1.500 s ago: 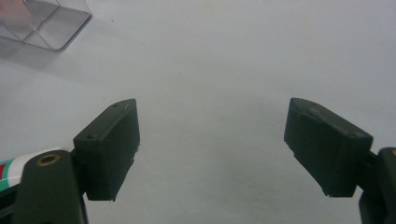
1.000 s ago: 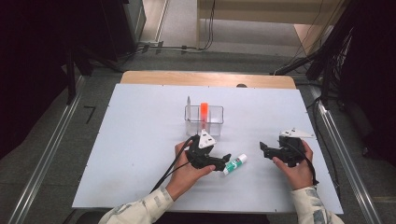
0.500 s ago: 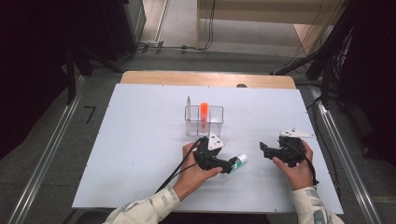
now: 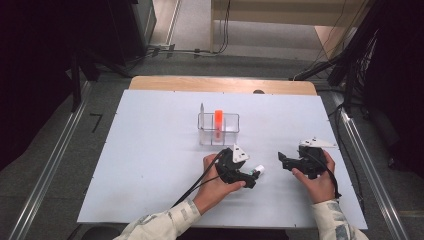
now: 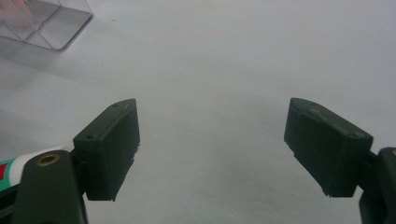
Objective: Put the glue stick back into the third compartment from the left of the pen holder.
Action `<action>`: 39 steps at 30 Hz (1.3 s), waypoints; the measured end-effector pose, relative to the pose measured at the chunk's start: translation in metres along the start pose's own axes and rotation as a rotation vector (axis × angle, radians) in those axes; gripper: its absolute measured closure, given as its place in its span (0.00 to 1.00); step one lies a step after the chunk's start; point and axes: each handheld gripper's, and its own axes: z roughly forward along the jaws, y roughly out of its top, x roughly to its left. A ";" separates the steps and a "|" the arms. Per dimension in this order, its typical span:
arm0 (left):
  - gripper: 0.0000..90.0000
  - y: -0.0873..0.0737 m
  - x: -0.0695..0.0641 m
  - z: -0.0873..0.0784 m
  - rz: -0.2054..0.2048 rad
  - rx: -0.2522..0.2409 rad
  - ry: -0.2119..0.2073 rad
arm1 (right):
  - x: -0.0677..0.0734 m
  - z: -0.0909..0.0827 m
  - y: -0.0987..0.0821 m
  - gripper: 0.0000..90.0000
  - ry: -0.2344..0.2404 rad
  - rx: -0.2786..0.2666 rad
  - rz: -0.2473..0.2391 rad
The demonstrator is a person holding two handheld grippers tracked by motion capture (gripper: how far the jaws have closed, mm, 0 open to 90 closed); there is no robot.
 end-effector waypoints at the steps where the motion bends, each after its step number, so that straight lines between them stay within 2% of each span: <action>1: 0.16 0.000 -0.001 0.002 0.002 0.002 0.008 | 0.000 0.000 0.000 0.19 0.000 0.000 -0.001; 4: 0.16 0.001 -0.003 0.005 0.001 0.011 0.013 | 0.000 0.000 0.000 0.19 0.000 0.001 -0.001; 16: 0.12 0.001 -0.011 0.018 0.041 0.040 0.044 | 0.000 0.000 0.000 0.19 0.001 0.001 0.000; 28: 0.12 0.001 -0.017 0.028 0.058 0.059 0.049 | -0.001 0.000 0.000 0.19 0.003 0.000 -0.002; 39: 0.15 -0.001 -0.019 0.034 0.058 0.088 0.044 | -0.001 0.000 0.000 0.19 0.004 0.000 -0.002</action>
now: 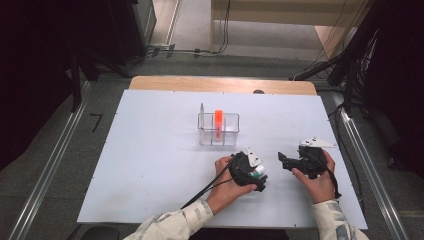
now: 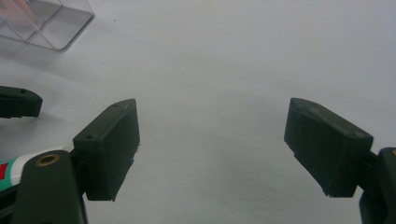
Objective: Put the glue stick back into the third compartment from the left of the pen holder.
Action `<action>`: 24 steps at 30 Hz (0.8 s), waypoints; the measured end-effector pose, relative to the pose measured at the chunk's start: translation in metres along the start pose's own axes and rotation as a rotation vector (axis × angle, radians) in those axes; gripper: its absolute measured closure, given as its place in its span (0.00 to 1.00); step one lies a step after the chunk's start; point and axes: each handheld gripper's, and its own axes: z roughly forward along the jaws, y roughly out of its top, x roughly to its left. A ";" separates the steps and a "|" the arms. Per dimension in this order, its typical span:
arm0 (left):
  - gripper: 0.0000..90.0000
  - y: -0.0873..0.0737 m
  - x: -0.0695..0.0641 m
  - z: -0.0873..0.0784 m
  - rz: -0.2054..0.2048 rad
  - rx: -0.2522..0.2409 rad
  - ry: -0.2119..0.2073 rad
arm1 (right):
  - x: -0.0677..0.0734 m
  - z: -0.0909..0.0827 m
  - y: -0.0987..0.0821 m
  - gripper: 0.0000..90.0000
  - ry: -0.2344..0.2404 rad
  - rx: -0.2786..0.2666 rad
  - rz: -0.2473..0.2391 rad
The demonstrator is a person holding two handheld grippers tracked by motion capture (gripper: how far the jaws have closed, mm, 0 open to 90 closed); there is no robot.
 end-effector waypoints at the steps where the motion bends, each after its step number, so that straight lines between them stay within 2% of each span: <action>1: 0.15 0.000 -0.001 0.001 0.000 -0.001 -0.003 | 0.000 0.000 0.000 0.19 0.000 0.000 0.000; 8: 0.20 -0.001 -0.003 0.001 0.006 0.005 -0.002 | 0.000 0.000 0.000 0.19 0.000 0.000 0.000; 13: 0.27 -0.001 -0.005 0.001 0.018 0.010 0.018 | 0.000 0.000 0.000 0.19 -0.001 0.001 0.000; 24: 0.34 -0.002 -0.011 0.000 0.011 0.005 0.043 | 0.000 0.001 0.000 0.19 -0.003 0.000 -0.006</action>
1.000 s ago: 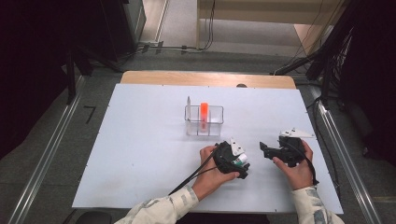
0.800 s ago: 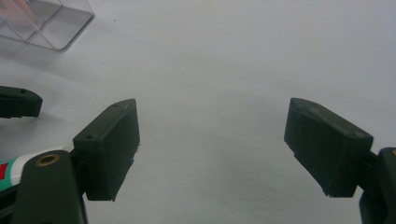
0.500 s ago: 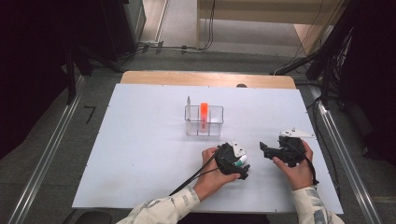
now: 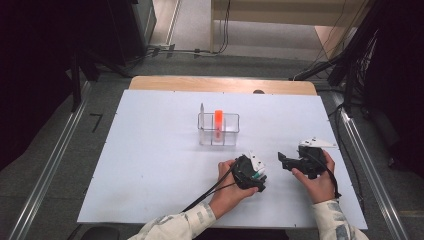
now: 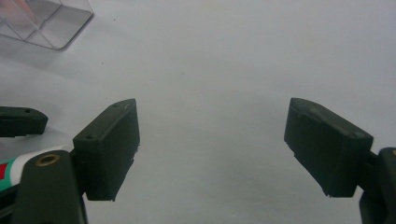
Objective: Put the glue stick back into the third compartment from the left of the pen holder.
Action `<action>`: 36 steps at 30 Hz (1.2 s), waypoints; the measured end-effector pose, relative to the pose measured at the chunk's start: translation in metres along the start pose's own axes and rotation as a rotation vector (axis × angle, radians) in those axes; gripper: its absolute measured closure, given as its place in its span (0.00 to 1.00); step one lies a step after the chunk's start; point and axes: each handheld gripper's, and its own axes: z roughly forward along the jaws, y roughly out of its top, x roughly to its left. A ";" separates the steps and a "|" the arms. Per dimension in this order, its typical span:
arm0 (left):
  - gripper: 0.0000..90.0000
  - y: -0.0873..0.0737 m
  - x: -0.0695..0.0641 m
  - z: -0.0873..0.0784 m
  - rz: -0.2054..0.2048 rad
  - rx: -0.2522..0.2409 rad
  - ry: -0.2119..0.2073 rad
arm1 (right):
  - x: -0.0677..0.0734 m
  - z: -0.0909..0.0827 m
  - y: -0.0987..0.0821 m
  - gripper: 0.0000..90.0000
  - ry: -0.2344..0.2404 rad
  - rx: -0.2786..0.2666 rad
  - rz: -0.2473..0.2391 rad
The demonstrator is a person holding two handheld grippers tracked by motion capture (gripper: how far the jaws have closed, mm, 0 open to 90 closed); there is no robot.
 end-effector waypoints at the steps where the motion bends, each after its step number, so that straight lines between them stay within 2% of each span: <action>1: 0.35 0.000 0.000 0.000 -0.003 -0.002 -0.001 | 0.000 0.000 0.000 0.19 0.000 0.001 0.004; 11: 0.48 -0.003 -0.004 -0.002 -0.008 -0.027 0.003 | 0.000 0.000 0.000 0.19 0.001 0.003 0.001; 13: 0.53 -0.004 -0.004 -0.002 -0.012 -0.036 0.003 | 0.000 0.000 0.000 0.19 0.000 0.003 0.000; 18: 0.61 -0.004 -0.005 -0.003 0.000 -0.034 0.000 | 0.000 0.000 0.000 0.19 0.001 0.004 0.002; 26: 0.68 -0.003 -0.005 -0.002 -0.006 -0.035 0.000 | 0.001 0.001 0.000 0.19 0.000 0.003 -0.003; 32: 0.73 -0.003 -0.007 -0.002 0.011 -0.038 0.005 | 0.001 0.001 0.000 0.19 0.000 0.002 -0.004; 36: 0.73 -0.003 -0.005 -0.002 -0.002 -0.041 -0.008 | 0.001 0.001 0.000 0.19 0.000 0.003 -0.004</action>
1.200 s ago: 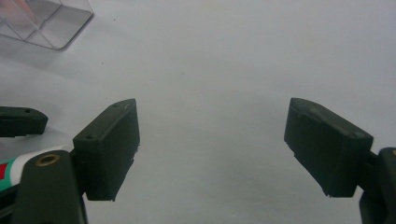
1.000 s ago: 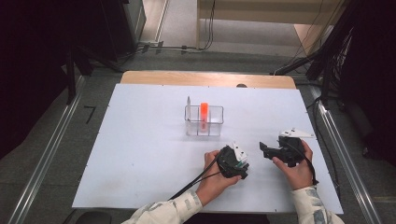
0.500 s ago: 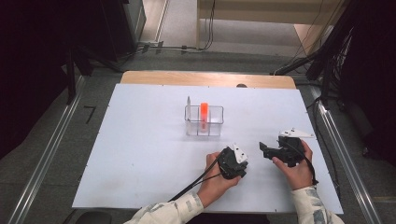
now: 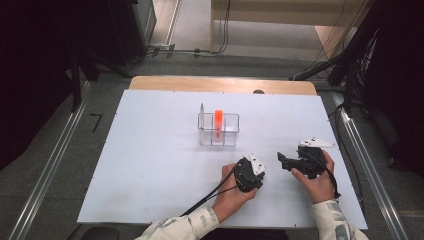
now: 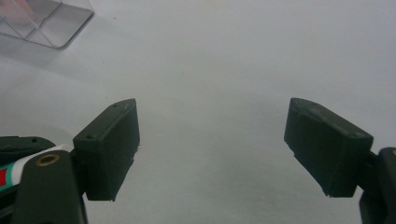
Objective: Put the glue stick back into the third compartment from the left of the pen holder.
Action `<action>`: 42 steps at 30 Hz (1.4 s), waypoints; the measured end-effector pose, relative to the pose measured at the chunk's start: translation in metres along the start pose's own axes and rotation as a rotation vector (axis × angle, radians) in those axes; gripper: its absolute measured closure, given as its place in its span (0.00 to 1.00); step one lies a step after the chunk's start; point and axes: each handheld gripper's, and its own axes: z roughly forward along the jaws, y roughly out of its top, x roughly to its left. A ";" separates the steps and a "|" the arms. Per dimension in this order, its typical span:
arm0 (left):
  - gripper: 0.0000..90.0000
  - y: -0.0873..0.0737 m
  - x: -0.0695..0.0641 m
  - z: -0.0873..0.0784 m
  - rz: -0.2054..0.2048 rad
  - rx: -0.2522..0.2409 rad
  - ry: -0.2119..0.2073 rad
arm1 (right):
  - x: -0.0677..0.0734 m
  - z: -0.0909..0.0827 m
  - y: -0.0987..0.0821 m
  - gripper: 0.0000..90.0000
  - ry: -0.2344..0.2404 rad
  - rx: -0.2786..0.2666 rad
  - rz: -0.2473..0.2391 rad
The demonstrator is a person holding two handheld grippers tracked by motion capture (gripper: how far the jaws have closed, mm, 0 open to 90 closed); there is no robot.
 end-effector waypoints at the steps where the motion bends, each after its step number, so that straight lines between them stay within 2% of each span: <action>1: 0.73 0.000 0.001 0.000 -0.004 0.002 -0.002 | 0.000 0.000 0.000 0.19 0.000 -0.001 0.000; 7: 0.73 0.000 0.004 -0.001 -0.023 -0.003 -0.021 | -0.001 -0.001 0.000 0.19 -0.002 0.001 0.005; 13: 0.73 0.000 0.010 -0.002 -0.055 -0.009 -0.065 | -0.002 0.000 -0.001 0.19 -0.001 0.001 0.004; 16: 0.73 -0.001 0.011 -0.003 -0.058 -0.012 -0.078 | -0.001 0.000 0.000 0.19 0.000 0.001 0.003; 22: 0.73 -0.001 0.012 -0.005 -0.065 -0.020 -0.089 | -0.001 -0.001 0.000 0.19 -0.002 0.001 0.004; 25: 0.73 0.000 0.013 -0.008 -0.077 -0.040 -0.095 | -0.001 -0.001 -0.001 0.19 -0.002 0.001 0.003; 34: 0.73 0.005 0.024 -0.019 -0.111 -0.085 -0.077 | -0.001 0.000 0.000 0.19 -0.001 0.001 0.003; 42: 0.73 0.008 0.027 -0.026 -0.128 -0.120 -0.086 | -0.001 0.000 -0.001 0.19 -0.001 0.001 0.003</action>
